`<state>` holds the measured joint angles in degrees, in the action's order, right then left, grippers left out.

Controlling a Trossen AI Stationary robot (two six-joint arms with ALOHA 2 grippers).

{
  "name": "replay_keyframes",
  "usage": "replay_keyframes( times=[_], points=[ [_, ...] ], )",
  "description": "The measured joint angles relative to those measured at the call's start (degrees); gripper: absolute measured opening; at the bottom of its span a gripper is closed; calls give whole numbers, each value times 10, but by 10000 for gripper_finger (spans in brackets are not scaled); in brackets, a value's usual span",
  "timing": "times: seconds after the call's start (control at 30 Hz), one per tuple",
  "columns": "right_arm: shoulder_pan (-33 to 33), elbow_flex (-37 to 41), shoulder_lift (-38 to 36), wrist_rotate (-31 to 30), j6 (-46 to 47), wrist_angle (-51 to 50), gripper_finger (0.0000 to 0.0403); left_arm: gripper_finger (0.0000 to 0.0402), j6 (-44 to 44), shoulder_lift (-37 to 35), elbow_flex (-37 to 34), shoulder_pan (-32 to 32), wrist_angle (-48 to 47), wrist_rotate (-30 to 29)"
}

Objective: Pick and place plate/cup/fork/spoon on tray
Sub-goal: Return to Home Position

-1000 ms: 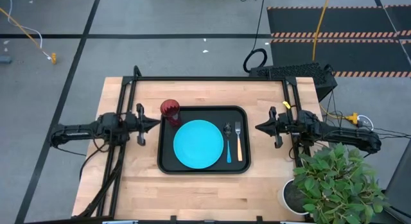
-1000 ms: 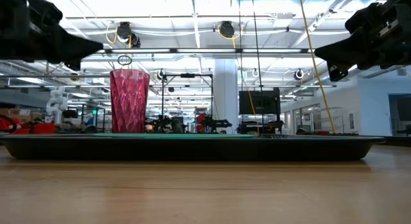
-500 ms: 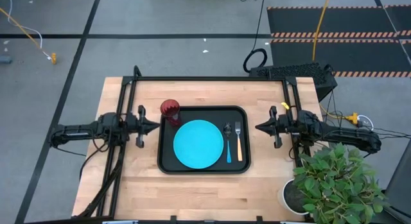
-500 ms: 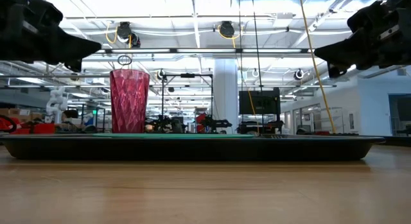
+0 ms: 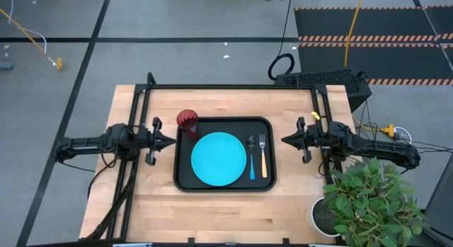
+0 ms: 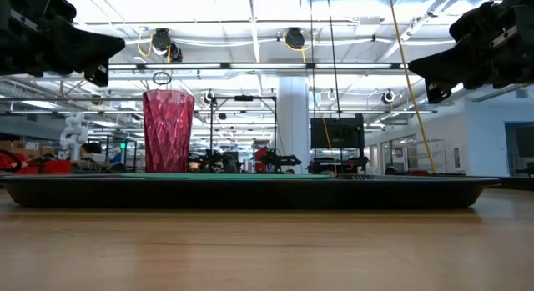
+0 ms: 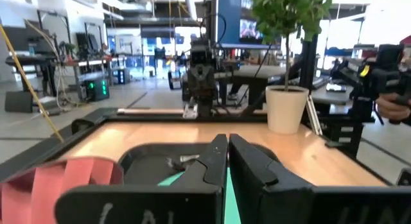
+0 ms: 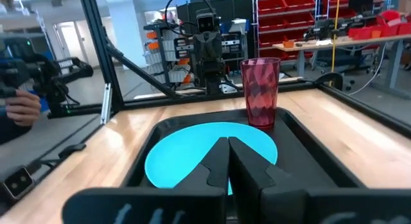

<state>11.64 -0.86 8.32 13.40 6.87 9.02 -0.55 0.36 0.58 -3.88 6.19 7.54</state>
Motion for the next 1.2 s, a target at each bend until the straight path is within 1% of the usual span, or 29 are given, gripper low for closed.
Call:
replay_keyframes(
  times=[0.2,1.2],
  points=[
    [0,0,0,1,21,1,0,21,0,0,0,0,31,0],
    [0,0,0,2,21,1,0,21,3,0,0,0,30,0]
  ],
)
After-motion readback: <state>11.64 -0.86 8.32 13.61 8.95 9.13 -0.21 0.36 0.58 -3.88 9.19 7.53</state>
